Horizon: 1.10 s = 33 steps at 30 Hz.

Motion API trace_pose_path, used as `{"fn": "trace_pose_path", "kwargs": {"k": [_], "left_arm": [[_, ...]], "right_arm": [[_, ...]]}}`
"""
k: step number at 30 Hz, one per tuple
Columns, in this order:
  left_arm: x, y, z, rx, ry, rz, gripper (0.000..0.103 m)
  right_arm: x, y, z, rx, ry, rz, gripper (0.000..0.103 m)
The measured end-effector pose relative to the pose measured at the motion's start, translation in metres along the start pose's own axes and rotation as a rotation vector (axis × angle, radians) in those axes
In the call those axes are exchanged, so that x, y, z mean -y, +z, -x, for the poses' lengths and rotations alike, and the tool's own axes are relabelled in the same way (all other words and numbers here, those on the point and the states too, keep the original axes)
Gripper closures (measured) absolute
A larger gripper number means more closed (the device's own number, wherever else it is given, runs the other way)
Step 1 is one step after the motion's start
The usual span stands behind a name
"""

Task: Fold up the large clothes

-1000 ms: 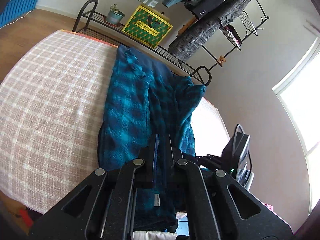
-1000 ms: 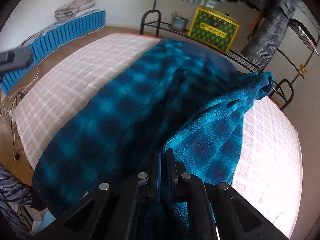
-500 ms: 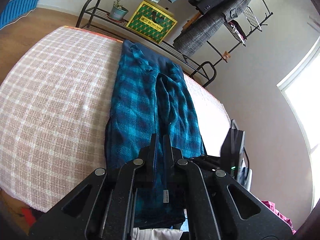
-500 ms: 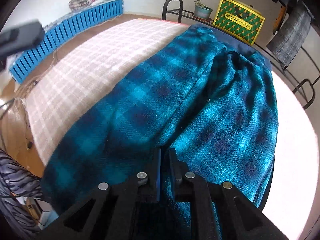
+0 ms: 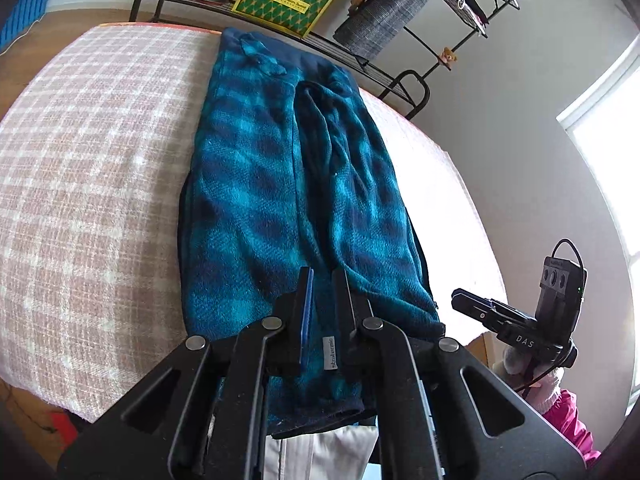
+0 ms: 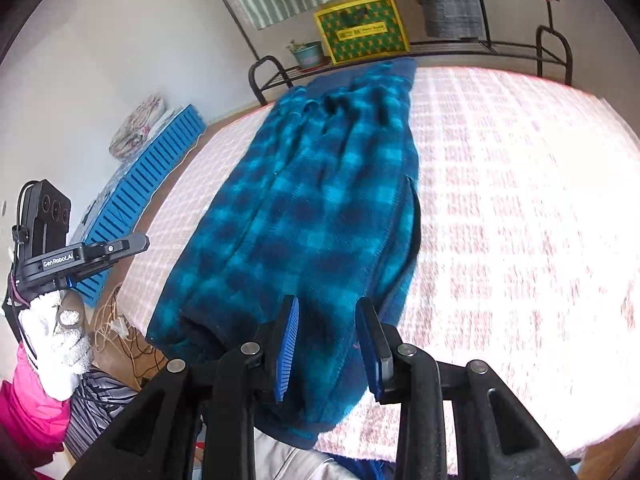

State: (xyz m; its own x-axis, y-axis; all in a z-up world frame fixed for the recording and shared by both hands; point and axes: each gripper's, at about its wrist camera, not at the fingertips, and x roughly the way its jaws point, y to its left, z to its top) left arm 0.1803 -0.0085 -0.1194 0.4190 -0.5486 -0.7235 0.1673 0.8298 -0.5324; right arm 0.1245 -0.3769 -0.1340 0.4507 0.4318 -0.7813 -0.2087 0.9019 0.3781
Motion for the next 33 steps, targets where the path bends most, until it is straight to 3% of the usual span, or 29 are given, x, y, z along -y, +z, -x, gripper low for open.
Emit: {"fn": "trace_pose_path", "kwargs": {"k": [6,10,13,15,17,18,21,22,26,28,33], "left_arm": [[0.013,-0.003,-0.011,-0.016,0.001,-0.026,0.096],[0.010,-0.003,-0.016,-0.029,0.008,-0.033,0.096],[-0.004,-0.008,-0.018,-0.039,0.035,-0.010,0.095],[-0.018,-0.010,-0.014,-0.036,0.052,0.015,0.084],[-0.036,-0.013,-0.008,-0.022,0.070,0.050,0.054],[-0.046,-0.015,-0.005,-0.015,0.080,0.071,0.051],[-0.075,-0.025,-0.001,-0.022,0.086,0.145,0.050],[-0.085,-0.030,-0.001,-0.030,0.077,0.179,0.050],[-0.110,-0.051,-0.015,-0.092,0.014,0.295,0.050],[-0.114,-0.060,-0.024,-0.129,-0.050,0.344,0.050],[-0.090,-0.067,-0.034,-0.161,-0.111,0.274,0.050]], "right_arm": [[-0.018,-0.006,-0.005,0.030,0.073,0.064,0.071],[-0.055,-0.021,-0.028,-0.065,0.110,0.230,0.074],[-0.078,-0.047,-0.054,-0.187,0.026,0.395,0.075],[-0.083,-0.056,-0.055,-0.191,-0.016,0.461,0.074],[-0.077,-0.050,-0.042,-0.171,0.040,0.421,0.073],[-0.069,-0.046,-0.031,-0.145,0.079,0.380,0.069],[-0.036,-0.032,-0.002,-0.042,0.148,0.218,0.035],[-0.022,-0.028,0.004,-0.011,0.148,0.159,0.031],[0.025,-0.018,-0.009,-0.039,0.108,-0.046,0.031],[0.037,-0.020,-0.024,-0.091,0.145,-0.126,0.031],[0.034,-0.023,-0.052,-0.174,0.238,-0.164,0.034]]}}
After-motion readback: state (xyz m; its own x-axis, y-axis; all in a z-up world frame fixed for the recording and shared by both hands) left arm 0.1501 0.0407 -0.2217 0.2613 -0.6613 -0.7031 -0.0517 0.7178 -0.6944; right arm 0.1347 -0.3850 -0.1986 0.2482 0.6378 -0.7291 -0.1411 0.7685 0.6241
